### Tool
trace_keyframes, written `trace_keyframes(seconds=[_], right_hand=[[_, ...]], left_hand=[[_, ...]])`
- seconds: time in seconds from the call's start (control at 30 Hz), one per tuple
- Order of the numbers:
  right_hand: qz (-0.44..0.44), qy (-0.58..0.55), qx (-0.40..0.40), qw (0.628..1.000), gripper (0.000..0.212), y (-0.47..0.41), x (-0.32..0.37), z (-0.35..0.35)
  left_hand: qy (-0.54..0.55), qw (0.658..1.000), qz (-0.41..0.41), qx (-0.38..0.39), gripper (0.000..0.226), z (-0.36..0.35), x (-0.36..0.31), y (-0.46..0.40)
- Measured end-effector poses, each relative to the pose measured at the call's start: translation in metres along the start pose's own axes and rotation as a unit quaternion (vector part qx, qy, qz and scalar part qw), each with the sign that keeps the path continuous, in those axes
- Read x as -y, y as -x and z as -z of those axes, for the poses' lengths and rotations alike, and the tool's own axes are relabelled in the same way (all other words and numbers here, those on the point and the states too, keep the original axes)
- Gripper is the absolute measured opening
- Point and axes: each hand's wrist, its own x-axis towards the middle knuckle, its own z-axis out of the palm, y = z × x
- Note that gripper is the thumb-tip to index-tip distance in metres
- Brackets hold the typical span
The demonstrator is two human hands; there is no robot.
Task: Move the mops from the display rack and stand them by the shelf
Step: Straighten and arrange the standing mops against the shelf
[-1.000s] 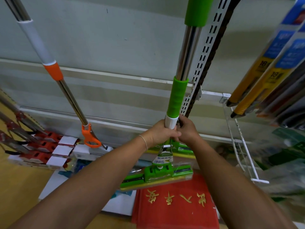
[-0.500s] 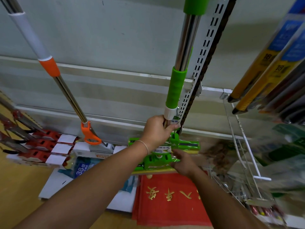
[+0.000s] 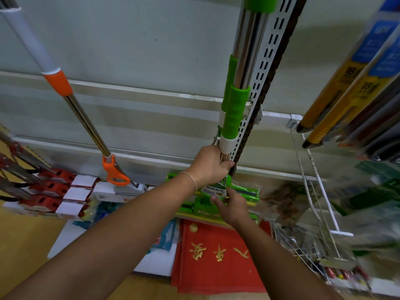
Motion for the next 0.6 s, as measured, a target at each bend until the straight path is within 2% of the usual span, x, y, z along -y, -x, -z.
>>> trace_keyframes(seconds=[0.27, 0.43, 0.6], right_hand=[[-0.021, -0.001, 0.015, 1.0, 0.061, -0.007, 0.018, -0.003], [-0.03, 0.02, 0.025, 0.999, 0.066, -0.009, 0.023, -0.003], [-0.026, 0.014, 0.016, 0.999, 0.089, -0.007, 0.028, 0.0]], left_hand=[[0.02, 0.999, 0.04, -0.012, 0.017, 0.001, 0.008, -0.006], [-0.01, 0.999, 0.019, -0.027, 0.019, 0.006, 0.009, -0.003], [0.0, 0.996, 0.003, -0.085, 0.022, 0.006, 0.013, 0.005]])
